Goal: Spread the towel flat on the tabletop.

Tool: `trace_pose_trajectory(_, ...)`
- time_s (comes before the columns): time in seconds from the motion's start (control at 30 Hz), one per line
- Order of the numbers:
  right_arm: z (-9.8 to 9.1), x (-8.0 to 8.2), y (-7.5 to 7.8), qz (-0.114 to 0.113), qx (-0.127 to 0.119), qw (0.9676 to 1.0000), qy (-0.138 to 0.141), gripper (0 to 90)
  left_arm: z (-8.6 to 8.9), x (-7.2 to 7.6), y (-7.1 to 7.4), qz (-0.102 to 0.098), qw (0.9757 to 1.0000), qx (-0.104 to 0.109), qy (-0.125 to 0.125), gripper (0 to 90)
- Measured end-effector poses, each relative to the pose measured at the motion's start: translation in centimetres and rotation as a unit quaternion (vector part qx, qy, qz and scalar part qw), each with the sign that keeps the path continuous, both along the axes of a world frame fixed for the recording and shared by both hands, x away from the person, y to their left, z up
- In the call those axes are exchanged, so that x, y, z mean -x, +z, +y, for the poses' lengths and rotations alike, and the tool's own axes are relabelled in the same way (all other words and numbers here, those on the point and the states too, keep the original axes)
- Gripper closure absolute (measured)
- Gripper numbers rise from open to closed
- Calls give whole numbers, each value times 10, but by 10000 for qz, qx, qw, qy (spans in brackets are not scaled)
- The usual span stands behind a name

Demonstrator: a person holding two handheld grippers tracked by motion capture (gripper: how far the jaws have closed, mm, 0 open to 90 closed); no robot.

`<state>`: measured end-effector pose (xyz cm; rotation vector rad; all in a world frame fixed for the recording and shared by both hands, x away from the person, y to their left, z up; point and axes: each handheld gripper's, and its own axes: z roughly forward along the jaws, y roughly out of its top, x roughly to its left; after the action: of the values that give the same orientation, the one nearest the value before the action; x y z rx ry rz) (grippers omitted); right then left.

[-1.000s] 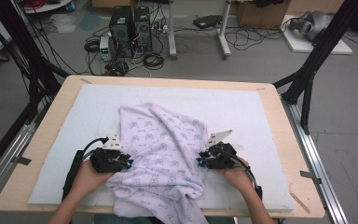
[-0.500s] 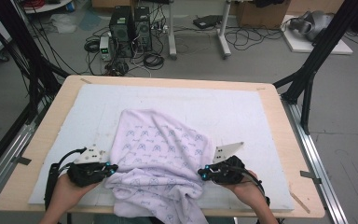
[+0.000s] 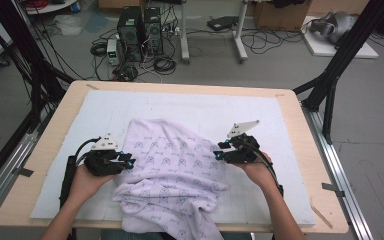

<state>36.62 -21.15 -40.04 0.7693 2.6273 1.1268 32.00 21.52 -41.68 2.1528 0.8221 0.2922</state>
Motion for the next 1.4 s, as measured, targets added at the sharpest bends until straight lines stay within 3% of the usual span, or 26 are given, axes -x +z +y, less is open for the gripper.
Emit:
trace_pose_trajectory(0.1,1,-21,-8,230,141,9996,-118,556,-2,-10,-10,164,9996,-229,6,755)
trace_pose_trajectory(0.27,-1,-42,-24,620,-73,9976,-312,555,-4,-12,-15,278,9990,-346,0,748)
trace_pose_trajectory(0.33,-3,-46,-29,866,-211,9955,-317,655,-3,-12,-15,299,9990,-337,9,747)
trace_pose_trajectory(0.4,-5,-49,-33,1110,-289,9931,-255,826,-2,-13,-15,338,9989,-320,27,746)
trace_pose_trajectory(0.47,-6,-49,-32,1208,-336,9917,-294,857,0,-12,-15,336,9989,-319,86,744)
trace_pose_trajectory(0.63,-1,-35,-6,622,-282,9973,-271,863,7,-9,-18,355,9988,-259,198,744)
trace_pose_trajectory(0.77,24,-3,13,-4,-52,10000,62,863,13,-3,-19,331,9989,-202,249,741)
trace_pose_trajectory(0.8,33,6,13,-52,-53,9998,193,863,14,-3,-19,321,9989,-196,264,739)
trace_pose_trajectory(0.87,60,30,-1,-48,207,9976,664,861,14,-2,-19,313,9990,-208,254,734)
trace_pose_trajectory(0.9,60,30,-1,-48,207,9976,664,861,14,-2,-19,315,9989,-219,254,734)
trace_pose_trajectory(0.97,72,38,-12,88,459,9948,902,838,13,-2,-19,305,9990,-216,244,730)
trace_pose_trajectory(1.03,78,43,-16,230,441,9926,1103,728,13,-2,-19,322,9990,-210,243,727)
trace_pose_trajectory(1.1,77,45,-10,145,357,9926,1153,692,13,-3,-19,320,9990,-207,248,723)
trace_pose_trajectory(1.27,56,30,8,-47,-135,9977,657,673,12,-5,-18,281,9990,-173,294,695)
trace_pose_trajectory(1.33,50,20,5,10,-85,9992,381,660,11,-6,-19,300,9989,-181,302,689)
trace_pose_trajectory(1.4,49,11,-3,215,-27,9995,247,641,11,-6,-20,305,9989,-183,305,687)
